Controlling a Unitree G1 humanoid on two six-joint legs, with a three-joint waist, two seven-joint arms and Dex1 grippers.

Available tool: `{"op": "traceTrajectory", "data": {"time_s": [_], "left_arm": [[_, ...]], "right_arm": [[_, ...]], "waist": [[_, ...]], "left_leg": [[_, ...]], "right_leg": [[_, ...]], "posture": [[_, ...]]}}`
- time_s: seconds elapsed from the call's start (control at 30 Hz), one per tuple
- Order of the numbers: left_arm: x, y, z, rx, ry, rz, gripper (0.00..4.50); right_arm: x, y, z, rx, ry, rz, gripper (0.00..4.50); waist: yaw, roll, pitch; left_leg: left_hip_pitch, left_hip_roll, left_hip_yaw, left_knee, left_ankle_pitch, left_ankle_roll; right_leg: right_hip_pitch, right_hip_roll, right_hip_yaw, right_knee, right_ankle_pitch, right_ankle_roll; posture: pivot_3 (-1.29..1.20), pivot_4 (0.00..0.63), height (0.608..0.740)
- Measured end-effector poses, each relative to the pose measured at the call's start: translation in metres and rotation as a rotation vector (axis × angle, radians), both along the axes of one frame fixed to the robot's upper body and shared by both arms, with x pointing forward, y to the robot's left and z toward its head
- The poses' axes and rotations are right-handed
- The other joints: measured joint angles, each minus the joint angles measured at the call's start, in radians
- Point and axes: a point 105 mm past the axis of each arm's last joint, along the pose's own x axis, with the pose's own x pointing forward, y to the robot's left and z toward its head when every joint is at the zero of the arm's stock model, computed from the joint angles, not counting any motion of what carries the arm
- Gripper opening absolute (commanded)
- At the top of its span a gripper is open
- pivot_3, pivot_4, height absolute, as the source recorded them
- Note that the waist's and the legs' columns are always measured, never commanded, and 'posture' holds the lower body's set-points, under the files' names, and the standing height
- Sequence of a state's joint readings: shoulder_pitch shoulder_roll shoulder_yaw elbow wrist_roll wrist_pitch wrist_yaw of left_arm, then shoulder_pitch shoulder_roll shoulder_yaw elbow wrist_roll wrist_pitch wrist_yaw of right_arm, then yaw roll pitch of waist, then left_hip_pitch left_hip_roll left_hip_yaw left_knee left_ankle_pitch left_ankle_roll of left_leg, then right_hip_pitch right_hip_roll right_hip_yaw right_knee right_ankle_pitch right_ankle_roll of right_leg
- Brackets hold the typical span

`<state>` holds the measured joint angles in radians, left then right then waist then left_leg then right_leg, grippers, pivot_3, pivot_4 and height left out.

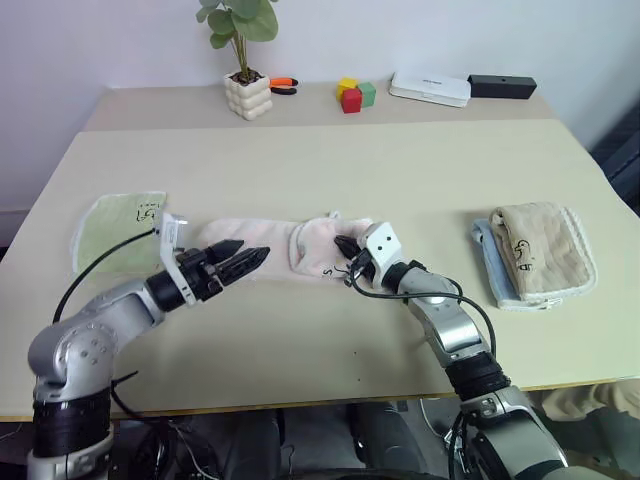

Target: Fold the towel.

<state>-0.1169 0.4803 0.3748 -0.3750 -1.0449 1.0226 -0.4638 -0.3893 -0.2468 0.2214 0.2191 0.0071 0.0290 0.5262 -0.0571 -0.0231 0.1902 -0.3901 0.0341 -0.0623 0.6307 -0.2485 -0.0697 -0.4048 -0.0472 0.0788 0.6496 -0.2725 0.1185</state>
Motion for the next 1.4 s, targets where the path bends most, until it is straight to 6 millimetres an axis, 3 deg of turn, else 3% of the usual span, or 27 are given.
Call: {"op": "traceTrajectory", "data": {"time_s": [0.03, 0.13, 0.37, 0.5, 0.57, 0.8, 1.1, 1.2, 1.33, 1.4], "left_arm": [[-0.001, 0.0, -0.002, -0.008, 0.018, 0.014, 4.5], [-0.006, 0.003, -0.008, -0.033, 0.058, 0.077, 4.5], [-0.017, 0.009, -0.022, -0.136, 0.164, 0.212, 4.5], [-0.022, 0.02, -0.03, -0.201, 0.204, 0.314, 4.5], [-0.026, 0.029, -0.037, -0.216, 0.231, 0.378, 4.5], [-0.02, 0.045, -0.041, -0.325, 0.262, 0.513, 4.5], [-0.003, 0.053, -0.043, -0.512, 0.308, 0.518, 4.5], [0.005, 0.055, -0.047, -0.575, 0.342, 0.525, 3.66], [0.015, 0.057, -0.057, -0.621, 0.392, 0.565, 1.71], [0.021, 0.053, -0.051, -0.636, 0.385, 0.562, 0.6]], "right_arm": [[0.0, 0.0, 0.0, -0.002, -0.002, 0.0, 0.05], [0.002, 0.003, 0.003, 0.035, 0.011, 0.006, 0.86], [0.0, 0.009, 0.033, 0.163, -0.007, 0.095, 4.37], [-0.01, 0.001, 0.064, 0.206, -0.032, 0.194, 4.45], [-0.019, -0.013, 0.077, 0.182, -0.011, 0.245, 4.45], [-0.057, -0.045, 0.108, 0.131, 0.073, 0.407, 4.45], [-0.061, -0.056, 0.11, 0.093, 0.072, 0.395, 4.45], [-0.062, -0.054, 0.112, 0.091, 0.059, 0.388, 4.5], [-0.062, -0.054, 0.111, 0.09, 0.06, 0.368, 4.5], [-0.06, -0.056, 0.108, 0.09, 0.067, 0.347, 4.5]], "waist": [[0.001, 0.0, 0.0], [-0.001, 0.0, 0.0], [0.0, 0.0, 0.0], [0.013, 0.001, 0.001], [0.019, 0.001, 0.001], [0.021, 0.0, 0.0], [0.019, 0.002, 0.0], [0.023, 0.005, -0.002], [0.025, 0.005, -0.002], [0.032, 0.006, -0.003]], "left_leg": [[0.0, 0.0, 0.0, 0.0, 0.0, 0.0], [0.001, 0.0, 0.0, 0.0, 0.0, 0.0], [0.0, 0.0, 0.0, 0.0, 0.0, 0.0], [0.0, -0.001, 0.0, 0.0, 0.0, 0.0], [-0.001, -0.001, 0.0, 0.0, 0.0, 0.0], [-0.001, -0.001, 0.0, 0.0, 0.0, 0.0], [-0.001, -0.001, 0.001, 0.001, 0.0, 0.0], [-0.001, -0.002, 0.001, 0.001, 0.0, 0.0], [-0.001, -0.002, 0.001, 0.001, 0.0, 0.0], [-0.001, -0.002, 0.001, 0.001, 0.0, 0.0]], "right_leg": [[0.0, 0.0, 0.0, 0.0, 0.0, 0.0], [0.0, 0.0, 0.0, 0.0, 0.0, 0.0], [0.0, 0.0, 0.0, 0.0, 0.0, 0.0], [0.0, -0.001, 0.0, -0.001, 0.0, -0.001], [0.0, -0.001, 0.0, -0.002, -0.001, -0.002], [0.0, -0.001, 0.0, -0.004, -0.002, -0.004], [0.0, -0.001, 0.001, -0.004, -0.002, -0.005], [0.001, -0.001, 0.001, -0.004, -0.002, -0.004], [0.001, -0.001, 0.001, -0.004, -0.002, -0.004], [0.001, -0.001, 0.001, -0.004, -0.002, -0.004]], "posture": [[0.0, 0.15, 0.74], [0.0, 0.15, 0.74], [0.0, 0.15, 0.74], [0.0, 0.15, 0.74], [0.0, 0.15, 0.74], [0.0, 0.15, 0.74], [0.0, 0.15, 0.74], [0.0, 0.15, 0.74], [0.0, 0.15, 0.74], [0.0, 0.15, 0.74]]}}
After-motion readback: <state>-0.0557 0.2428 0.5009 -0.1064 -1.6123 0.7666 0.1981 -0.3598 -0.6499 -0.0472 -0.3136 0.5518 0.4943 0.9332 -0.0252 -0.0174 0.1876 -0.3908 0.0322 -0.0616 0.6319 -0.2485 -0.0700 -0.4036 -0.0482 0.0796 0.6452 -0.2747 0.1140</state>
